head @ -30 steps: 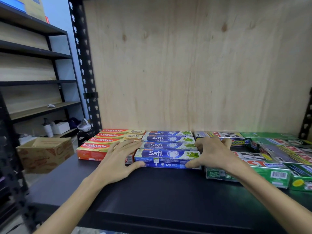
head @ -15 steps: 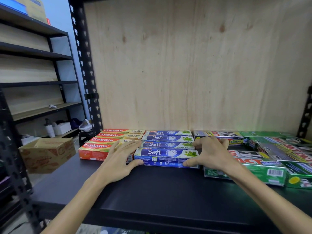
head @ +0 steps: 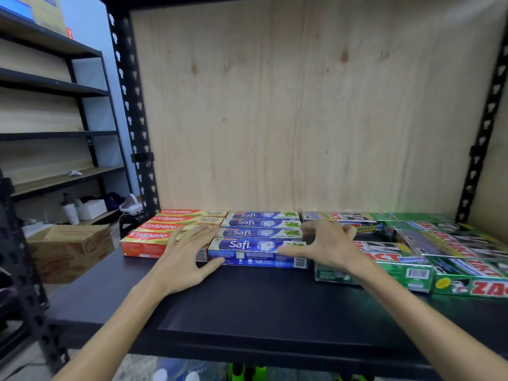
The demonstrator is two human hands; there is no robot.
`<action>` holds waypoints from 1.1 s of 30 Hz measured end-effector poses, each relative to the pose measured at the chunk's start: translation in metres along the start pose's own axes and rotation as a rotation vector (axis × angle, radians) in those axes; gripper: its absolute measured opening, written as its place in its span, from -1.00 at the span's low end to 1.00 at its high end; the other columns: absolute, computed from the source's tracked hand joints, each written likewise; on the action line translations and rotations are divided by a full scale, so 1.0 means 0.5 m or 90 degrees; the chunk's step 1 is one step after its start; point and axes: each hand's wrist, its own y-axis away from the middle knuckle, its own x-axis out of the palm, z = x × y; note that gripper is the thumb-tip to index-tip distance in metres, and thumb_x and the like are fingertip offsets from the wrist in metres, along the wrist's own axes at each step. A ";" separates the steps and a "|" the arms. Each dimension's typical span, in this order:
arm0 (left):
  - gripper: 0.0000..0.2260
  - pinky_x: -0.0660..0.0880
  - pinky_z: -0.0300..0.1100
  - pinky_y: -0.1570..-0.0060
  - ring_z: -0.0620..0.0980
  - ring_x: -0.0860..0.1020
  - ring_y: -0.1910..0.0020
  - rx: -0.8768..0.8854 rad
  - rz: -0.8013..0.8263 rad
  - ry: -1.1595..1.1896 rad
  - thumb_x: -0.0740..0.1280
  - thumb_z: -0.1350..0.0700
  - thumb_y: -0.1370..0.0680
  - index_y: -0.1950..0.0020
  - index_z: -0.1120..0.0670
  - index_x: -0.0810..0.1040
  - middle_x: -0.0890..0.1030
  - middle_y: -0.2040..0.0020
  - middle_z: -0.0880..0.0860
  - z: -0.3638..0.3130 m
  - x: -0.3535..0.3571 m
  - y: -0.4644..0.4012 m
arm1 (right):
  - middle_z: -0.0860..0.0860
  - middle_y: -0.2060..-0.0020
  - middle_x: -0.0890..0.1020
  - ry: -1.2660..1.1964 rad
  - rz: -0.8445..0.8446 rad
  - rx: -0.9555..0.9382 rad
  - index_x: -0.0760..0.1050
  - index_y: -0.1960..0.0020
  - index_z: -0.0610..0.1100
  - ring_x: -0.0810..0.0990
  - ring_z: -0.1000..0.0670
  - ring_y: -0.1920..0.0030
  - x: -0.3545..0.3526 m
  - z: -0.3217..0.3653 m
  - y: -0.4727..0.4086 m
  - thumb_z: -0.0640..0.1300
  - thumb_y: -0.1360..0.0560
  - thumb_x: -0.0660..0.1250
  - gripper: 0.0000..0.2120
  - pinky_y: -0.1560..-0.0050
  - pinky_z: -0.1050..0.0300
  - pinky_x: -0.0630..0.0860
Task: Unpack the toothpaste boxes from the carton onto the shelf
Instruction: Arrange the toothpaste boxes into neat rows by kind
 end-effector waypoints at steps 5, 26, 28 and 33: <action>-0.30 -0.08 -0.03 -0.59 -0.25 0.18 -0.55 0.038 -0.080 -0.022 0.15 -0.47 -0.51 -0.55 -0.13 0.33 0.35 -0.53 -0.19 -0.045 -0.016 0.005 | 0.18 -0.20 0.64 -0.090 -0.095 -0.025 0.58 -0.28 0.08 0.48 0.07 -0.32 -0.051 -0.015 0.022 0.52 -0.29 0.35 -0.27 -0.21 0.06 0.05; -0.81 0.45 -0.16 -0.21 -0.22 0.57 -0.13 0.043 0.069 0.268 0.33 -0.10 -0.62 -0.11 -0.10 0.70 0.67 -0.08 -0.23 -0.374 0.038 -0.210 | 0.22 0.04 0.63 0.083 -0.100 -0.005 0.60 -0.17 0.19 0.50 -0.04 -0.19 -0.193 -0.265 0.066 0.06 -0.62 0.26 -0.81 -0.09 0.02 0.14; -0.84 0.46 -0.25 -0.17 -0.34 0.55 -0.10 0.042 0.135 0.296 0.36 -0.10 -0.60 -0.12 -0.17 0.70 0.66 -0.03 -0.34 -0.372 0.041 -0.221 | 0.22 0.04 0.66 0.086 -0.064 0.015 0.62 -0.15 0.21 0.52 -0.01 -0.17 -0.211 -0.288 0.062 0.03 -0.62 0.28 -0.82 -0.12 0.04 0.13; -0.83 0.45 -0.30 -0.12 -0.46 0.51 -0.08 0.045 0.198 0.304 0.39 -0.16 -0.55 -0.12 -0.29 0.69 0.60 0.02 -0.50 -0.357 0.065 -0.237 | 0.32 -0.01 0.67 0.076 0.049 0.004 0.66 -0.01 0.28 0.56 0.09 -0.14 -0.238 -0.333 0.042 0.14 -0.52 0.42 -0.91 -0.38 -0.15 0.31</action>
